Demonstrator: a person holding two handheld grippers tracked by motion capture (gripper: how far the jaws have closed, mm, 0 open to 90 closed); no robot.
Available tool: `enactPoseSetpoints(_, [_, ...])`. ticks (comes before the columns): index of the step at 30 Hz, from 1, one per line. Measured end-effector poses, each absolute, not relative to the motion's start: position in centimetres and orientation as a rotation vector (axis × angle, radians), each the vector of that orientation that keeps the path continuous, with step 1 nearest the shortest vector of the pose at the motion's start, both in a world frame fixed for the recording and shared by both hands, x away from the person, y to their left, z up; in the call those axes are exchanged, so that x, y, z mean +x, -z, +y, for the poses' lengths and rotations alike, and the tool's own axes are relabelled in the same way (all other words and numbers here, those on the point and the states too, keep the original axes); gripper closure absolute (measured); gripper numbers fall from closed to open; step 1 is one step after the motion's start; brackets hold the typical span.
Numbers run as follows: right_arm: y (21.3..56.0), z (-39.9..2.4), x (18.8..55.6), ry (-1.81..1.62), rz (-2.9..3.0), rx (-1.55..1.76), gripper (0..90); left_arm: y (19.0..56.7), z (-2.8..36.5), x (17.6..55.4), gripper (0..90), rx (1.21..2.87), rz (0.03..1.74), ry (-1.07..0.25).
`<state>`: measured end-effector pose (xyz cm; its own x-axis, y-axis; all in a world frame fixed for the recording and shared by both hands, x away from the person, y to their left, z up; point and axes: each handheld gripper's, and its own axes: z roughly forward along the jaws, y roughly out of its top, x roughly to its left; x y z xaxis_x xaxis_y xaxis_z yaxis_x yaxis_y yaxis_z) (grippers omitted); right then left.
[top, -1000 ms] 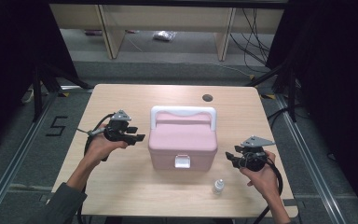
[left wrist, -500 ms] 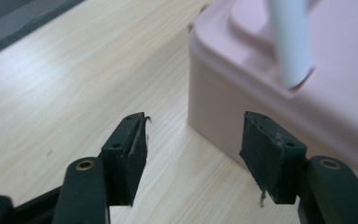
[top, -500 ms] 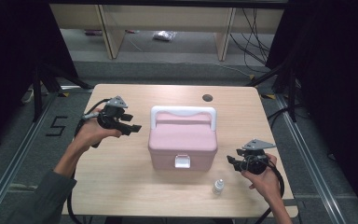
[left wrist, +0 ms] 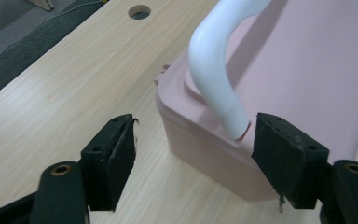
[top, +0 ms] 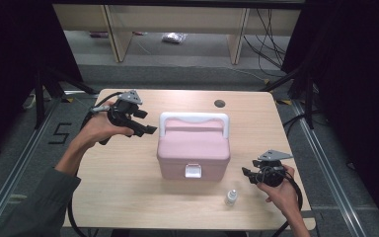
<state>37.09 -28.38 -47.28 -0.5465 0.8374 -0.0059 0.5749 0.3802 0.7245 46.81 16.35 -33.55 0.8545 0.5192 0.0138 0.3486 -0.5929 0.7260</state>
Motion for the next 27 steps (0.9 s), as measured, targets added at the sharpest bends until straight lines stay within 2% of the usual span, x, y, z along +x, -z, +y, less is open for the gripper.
enactPoseSetpoints(27, [48.4, -28.9, 37.1, -0.956, 2.296, 1.249, 43.5, 30.5, 10.8, 49.3, 26.9, 2.433, 0.512, -0.283])
